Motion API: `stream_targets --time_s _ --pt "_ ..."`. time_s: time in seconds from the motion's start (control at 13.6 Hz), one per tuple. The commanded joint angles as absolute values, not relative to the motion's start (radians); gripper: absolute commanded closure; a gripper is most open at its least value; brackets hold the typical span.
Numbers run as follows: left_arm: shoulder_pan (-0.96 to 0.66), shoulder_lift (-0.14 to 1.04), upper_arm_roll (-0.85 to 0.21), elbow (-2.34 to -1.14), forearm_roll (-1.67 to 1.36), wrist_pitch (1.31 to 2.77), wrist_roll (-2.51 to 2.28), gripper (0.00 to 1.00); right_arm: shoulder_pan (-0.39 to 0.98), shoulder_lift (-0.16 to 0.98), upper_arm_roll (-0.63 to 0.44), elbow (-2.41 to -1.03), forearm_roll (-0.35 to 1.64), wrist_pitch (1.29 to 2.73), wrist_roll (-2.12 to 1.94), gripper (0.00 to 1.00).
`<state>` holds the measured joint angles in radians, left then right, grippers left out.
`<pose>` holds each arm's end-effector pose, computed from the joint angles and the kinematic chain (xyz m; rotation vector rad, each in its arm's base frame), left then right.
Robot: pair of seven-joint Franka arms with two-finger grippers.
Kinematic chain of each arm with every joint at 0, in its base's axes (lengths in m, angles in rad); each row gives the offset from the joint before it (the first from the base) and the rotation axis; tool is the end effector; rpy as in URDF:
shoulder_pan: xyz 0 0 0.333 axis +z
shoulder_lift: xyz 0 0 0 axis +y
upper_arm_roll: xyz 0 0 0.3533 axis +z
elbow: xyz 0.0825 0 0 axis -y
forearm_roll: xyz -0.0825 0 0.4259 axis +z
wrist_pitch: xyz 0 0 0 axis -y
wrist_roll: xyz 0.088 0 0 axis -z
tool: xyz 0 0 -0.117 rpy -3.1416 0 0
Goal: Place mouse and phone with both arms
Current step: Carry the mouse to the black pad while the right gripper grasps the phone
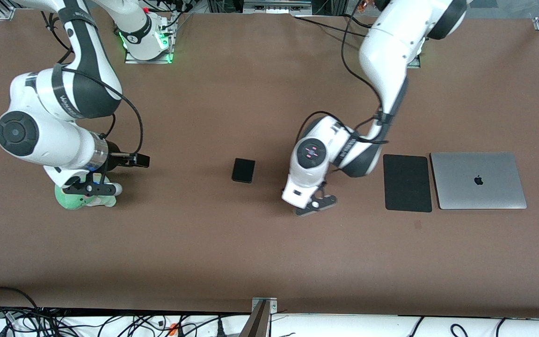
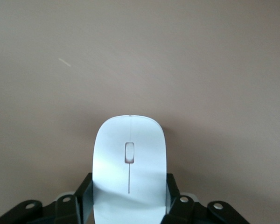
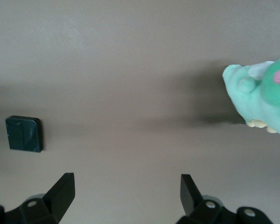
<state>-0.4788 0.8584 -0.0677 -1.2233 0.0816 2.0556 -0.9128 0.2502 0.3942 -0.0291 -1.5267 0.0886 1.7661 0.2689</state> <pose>0.7092 -0.4082 0.2469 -3.0628 -0.5418 0.0071 0.6895 0.1666 0.4301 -3.0944 0.1089 0.2605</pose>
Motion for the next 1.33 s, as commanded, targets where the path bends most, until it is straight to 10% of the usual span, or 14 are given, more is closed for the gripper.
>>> stream_targets --time_s 0.0,0.52,1.25 --pt "-0.367 0.784 -0.084 -1.258 0.117 1.967 -0.774 0.47 0.304 0.419 -0.032 -1.532 0.106 1.831 0.379 0.00" --pt "-0.079 0.531 -0.084 -1.541 0.120 1.986 -0.321 0.44 0.477 0.546 -0.034 -1.529 0.104 2.072 0.652 0.00" --pt "0.043 0.463 -0.086 -2.012 0.132 2.470 -0.114 0.40 0.643 0.620 -0.043 -1.664 0.068 2.341 0.788 0.00"
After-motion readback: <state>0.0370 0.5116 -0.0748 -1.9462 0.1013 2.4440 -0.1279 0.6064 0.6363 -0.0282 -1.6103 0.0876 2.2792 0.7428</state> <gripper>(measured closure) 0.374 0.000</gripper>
